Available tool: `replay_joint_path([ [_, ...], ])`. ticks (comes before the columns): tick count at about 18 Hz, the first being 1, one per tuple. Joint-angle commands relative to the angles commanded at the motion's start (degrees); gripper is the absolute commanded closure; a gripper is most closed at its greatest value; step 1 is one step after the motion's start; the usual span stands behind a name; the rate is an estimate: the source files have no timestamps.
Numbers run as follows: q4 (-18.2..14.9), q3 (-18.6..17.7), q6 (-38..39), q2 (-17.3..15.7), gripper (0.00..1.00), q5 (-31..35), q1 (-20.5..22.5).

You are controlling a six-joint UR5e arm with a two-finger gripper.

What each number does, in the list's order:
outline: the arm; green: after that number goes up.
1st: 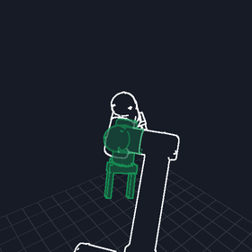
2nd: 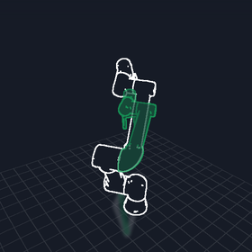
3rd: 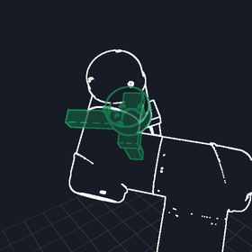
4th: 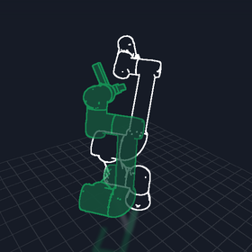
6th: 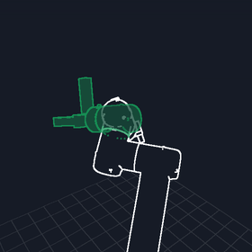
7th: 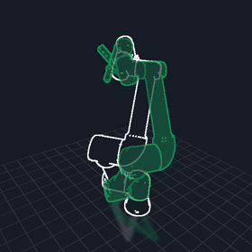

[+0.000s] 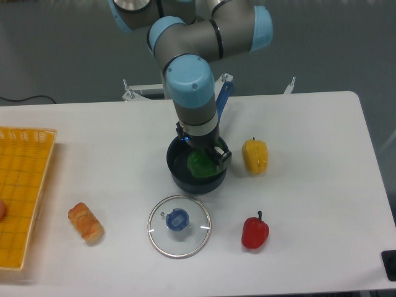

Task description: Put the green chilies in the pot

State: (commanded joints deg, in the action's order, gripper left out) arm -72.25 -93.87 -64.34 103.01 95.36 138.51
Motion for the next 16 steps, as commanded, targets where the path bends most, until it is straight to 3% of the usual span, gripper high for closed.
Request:
replay_joint_path([
  [6,-0.09,-1.23,0.17,-0.79,0.42,0.09,0.18],
  [9,-0.09,-3.95,0.44,-1.4,0.42,0.35,-0.17],
  [16,-0.18,-4.04,0.61,-1.06,0.42,0.53,-0.79],
])
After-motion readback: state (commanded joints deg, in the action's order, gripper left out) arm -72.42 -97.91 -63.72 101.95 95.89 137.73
